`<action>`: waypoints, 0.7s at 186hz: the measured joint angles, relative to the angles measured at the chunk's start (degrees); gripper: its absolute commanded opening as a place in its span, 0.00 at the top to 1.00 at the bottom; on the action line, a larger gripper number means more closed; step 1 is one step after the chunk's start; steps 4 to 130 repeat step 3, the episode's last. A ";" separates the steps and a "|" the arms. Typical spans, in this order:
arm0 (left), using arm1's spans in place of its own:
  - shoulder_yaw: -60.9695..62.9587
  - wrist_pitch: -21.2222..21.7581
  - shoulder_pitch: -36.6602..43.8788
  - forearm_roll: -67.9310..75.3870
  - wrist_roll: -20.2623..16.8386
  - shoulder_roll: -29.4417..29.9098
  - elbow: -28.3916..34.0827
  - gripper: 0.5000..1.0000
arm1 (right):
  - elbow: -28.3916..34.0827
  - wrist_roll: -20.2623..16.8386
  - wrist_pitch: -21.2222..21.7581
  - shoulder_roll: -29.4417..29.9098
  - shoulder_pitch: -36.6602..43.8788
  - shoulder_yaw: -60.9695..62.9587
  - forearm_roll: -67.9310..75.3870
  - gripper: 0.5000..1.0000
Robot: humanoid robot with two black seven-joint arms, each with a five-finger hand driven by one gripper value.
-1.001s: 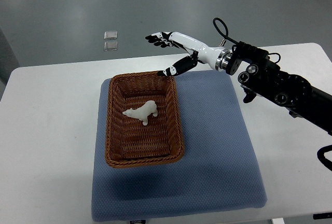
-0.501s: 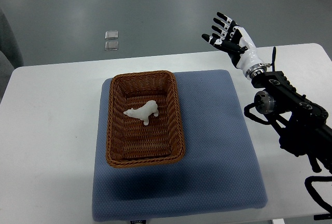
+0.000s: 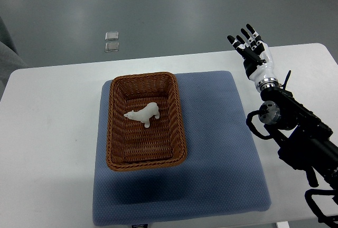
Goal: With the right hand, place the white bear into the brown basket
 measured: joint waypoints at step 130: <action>0.00 0.00 -0.06 0.00 0.00 0.00 0.00 0.00 | -0.06 0.08 -0.05 0.00 0.00 0.00 0.02 0.16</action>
